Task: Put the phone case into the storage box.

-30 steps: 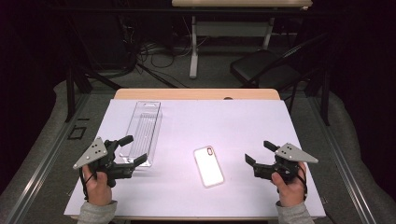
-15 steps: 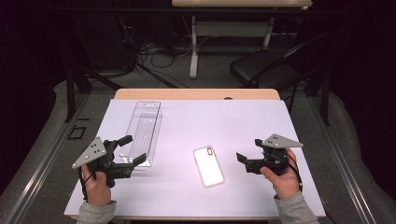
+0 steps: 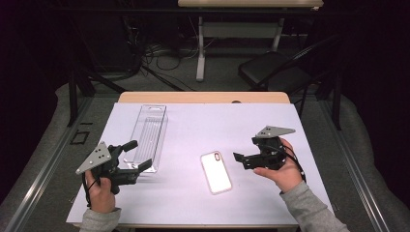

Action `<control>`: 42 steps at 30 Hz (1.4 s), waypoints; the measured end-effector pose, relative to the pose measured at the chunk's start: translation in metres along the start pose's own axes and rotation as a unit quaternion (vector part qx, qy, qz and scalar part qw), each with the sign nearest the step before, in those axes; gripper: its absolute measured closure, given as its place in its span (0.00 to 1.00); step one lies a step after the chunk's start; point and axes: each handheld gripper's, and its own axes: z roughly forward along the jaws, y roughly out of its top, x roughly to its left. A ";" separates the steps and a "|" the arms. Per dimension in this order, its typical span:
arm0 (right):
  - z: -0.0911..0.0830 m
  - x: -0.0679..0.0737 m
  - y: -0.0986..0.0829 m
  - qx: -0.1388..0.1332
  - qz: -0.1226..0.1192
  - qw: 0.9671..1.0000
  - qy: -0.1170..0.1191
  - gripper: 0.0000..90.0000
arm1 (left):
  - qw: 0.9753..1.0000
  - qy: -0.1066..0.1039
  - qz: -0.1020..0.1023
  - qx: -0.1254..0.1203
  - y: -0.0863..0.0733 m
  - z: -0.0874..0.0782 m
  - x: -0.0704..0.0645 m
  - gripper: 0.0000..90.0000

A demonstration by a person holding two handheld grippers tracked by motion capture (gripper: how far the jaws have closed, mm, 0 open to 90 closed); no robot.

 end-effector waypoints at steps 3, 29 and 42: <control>0.002 0.002 0.003 0.015 -0.008 1.000 -0.006 0.16 | 1.000 0.001 0.000 0.001 0.000 0.000 0.000 0.17; 0.029 0.002 0.021 0.084 -0.019 0.996 0.002 0.17 | 1.000 0.005 -0.002 0.005 -0.001 0.000 0.001 0.17; 0.044 0.005 0.021 0.110 -0.031 0.993 0.006 0.25 | 1.000 0.005 -0.003 0.007 -0.002 0.001 0.002 0.17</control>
